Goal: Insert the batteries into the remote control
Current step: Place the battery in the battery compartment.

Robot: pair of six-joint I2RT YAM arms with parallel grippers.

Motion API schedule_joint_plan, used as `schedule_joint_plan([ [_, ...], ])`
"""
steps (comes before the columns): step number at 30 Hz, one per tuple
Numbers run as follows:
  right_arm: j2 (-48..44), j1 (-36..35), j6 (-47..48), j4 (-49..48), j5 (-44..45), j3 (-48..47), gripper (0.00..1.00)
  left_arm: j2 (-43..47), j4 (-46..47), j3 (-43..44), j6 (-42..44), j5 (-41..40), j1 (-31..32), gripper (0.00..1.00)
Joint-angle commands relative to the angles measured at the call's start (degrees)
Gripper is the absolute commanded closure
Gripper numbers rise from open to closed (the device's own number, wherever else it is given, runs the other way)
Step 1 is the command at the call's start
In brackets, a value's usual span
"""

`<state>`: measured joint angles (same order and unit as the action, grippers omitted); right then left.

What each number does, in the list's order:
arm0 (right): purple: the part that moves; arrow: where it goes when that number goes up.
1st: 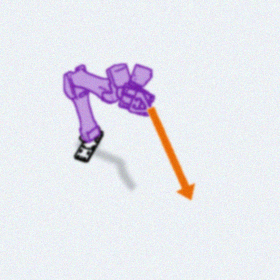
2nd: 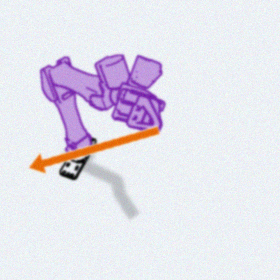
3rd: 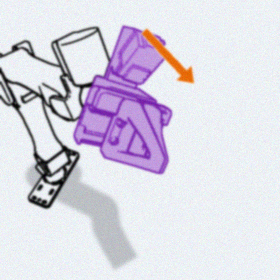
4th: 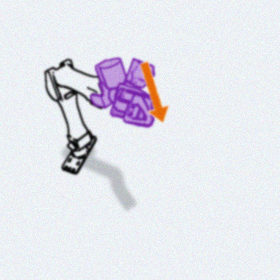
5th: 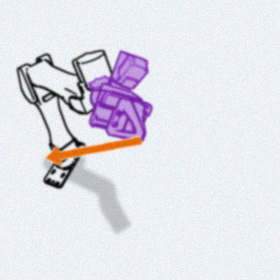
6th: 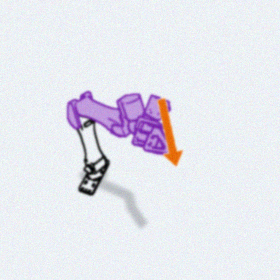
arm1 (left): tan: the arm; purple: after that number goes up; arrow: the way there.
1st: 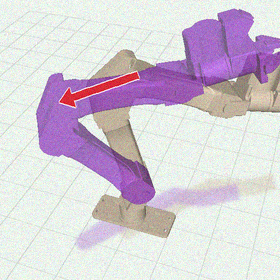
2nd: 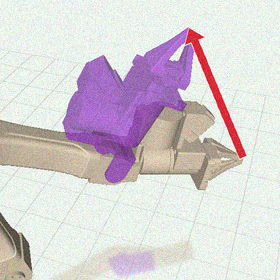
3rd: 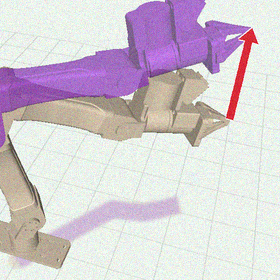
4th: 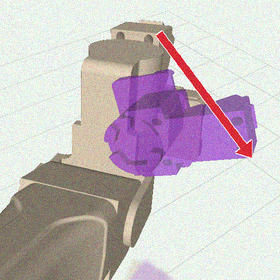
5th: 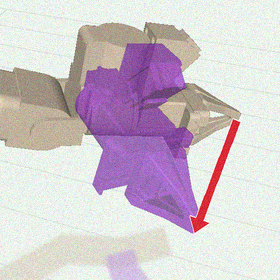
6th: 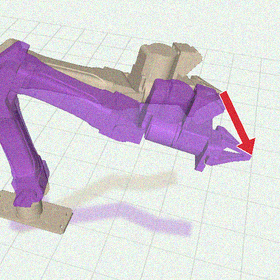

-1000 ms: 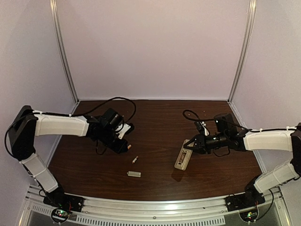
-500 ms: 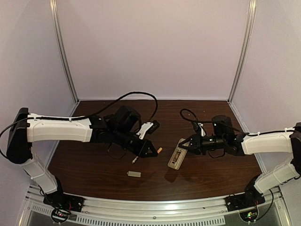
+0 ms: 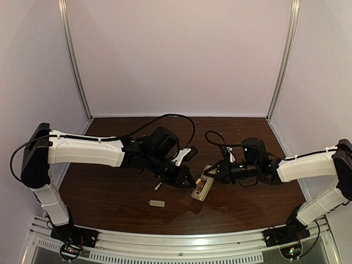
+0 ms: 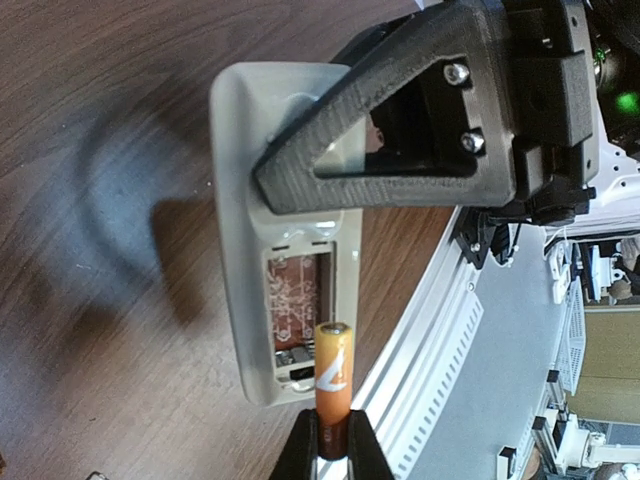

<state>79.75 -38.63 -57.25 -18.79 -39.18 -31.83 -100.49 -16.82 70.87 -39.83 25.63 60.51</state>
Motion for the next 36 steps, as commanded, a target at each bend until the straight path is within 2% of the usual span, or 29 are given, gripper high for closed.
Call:
schedule_joint_plan([
  [1,1.4,-0.9,-1.7,-2.6,1.9,-1.0,1.0,-2.0,-0.3,2.3,-1.0,1.3,0.6,1.0],
  [25,1.4,-1.9,-3.1,-3.7,2.2,-1.3,1.0,-7.8,-6.9,6.1,-4.1,-2.0,0.7,1.0],
  [36,1.8,-1.8,-3.9,-4.7,1.8,-0.9,1.0,-9.0,-8.0,7.8,-5.8,-3.6,0.7,0.88],
])
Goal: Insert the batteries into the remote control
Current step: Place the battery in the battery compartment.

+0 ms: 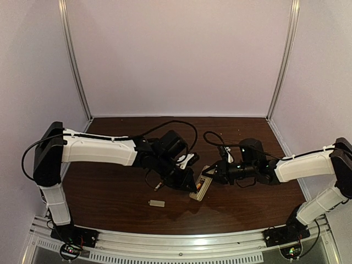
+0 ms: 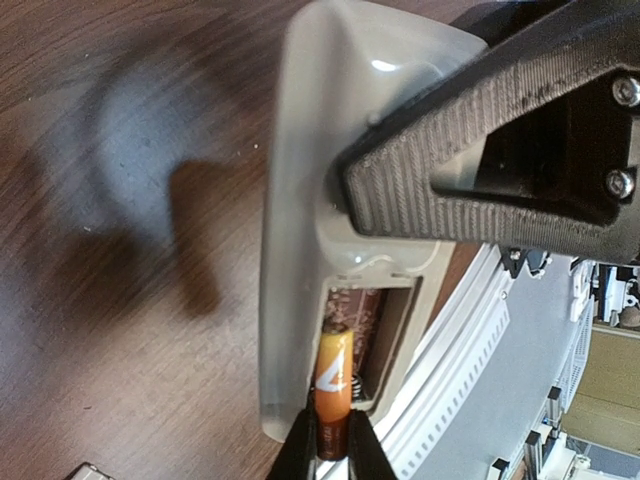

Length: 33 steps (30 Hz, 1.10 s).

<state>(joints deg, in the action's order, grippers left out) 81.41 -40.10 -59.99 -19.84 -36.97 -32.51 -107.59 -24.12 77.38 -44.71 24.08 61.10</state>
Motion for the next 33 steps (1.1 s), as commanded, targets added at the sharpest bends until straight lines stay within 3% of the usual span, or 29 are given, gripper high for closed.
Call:
schedule_joint_plan([
  [1,0.2,-0.3,-1.2,-3.7,-0.6,-0.2,1.0,-1.9,-0.9,1.4,-0.9,-2.2,0.1,0.87],
  [14,0.9,-0.3,-2.9,-5.4,-1.6,0.7,1.0,-2.4,-1.3,2.9,0.0,-2.2,0.2,0.79],
  [33,2.9,-0.4,-5.9,-10.6,-3.0,2.3,1.0,-3.3,-1.6,4.6,-1.5,-4.3,0.1,0.94],
])
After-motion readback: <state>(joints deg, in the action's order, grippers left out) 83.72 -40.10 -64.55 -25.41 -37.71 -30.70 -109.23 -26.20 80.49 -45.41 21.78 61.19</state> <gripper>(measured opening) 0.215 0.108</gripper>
